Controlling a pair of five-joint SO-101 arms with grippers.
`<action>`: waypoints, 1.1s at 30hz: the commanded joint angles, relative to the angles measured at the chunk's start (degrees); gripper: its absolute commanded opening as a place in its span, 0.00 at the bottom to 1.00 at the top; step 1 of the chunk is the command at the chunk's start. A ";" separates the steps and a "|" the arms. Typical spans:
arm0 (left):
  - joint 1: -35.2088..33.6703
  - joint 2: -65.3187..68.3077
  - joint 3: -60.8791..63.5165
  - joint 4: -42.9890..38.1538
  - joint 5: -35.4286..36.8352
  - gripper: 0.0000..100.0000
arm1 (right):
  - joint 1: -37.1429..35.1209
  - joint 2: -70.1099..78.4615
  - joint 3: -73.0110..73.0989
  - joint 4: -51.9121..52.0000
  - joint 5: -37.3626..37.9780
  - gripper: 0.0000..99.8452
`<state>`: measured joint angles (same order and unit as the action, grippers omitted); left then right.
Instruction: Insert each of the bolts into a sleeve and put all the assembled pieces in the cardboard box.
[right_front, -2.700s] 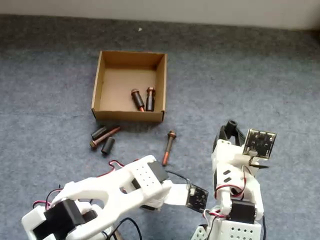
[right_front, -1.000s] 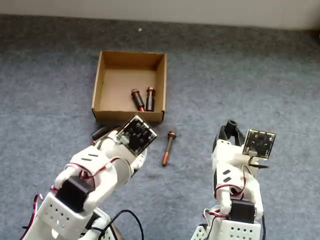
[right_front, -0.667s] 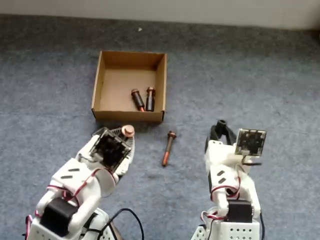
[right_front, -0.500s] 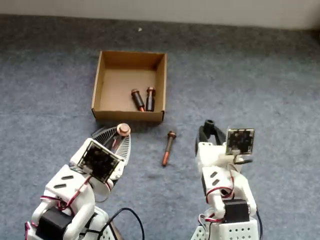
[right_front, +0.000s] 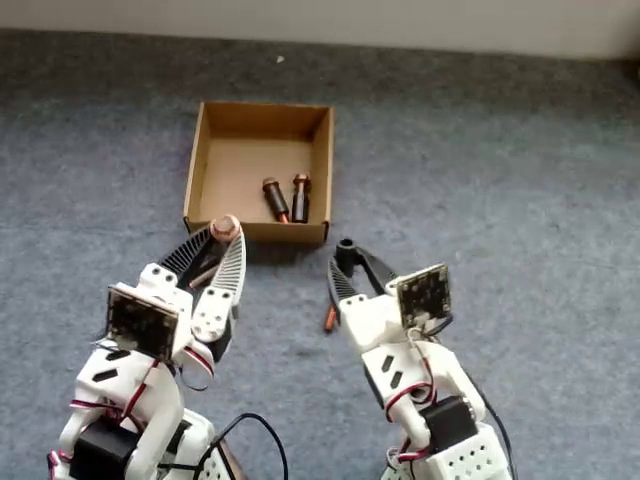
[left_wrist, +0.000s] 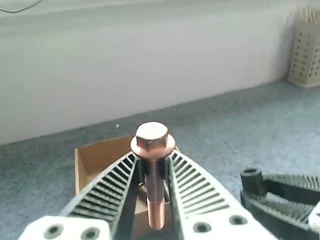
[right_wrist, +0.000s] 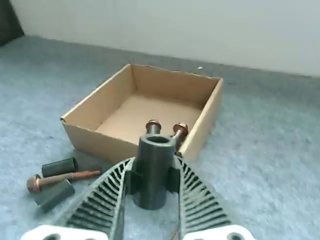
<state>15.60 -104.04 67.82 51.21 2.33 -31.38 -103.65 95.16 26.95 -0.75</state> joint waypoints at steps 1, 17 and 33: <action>-1.01 -0.04 -0.31 -5.89 4.31 0.00 | -5.76 -0.92 3.03 -10.24 7.21 0.01; 5.58 -0.13 -3.30 -10.46 9.23 0.00 | -14.64 -0.31 8.75 -15.96 10.64 0.01; 9.71 0.04 -4.53 -10.73 9.14 0.00 | -17.80 -0.84 8.75 -14.29 10.90 0.01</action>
<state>22.46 -104.04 64.40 42.15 10.59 -47.38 -103.82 95.69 12.88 9.63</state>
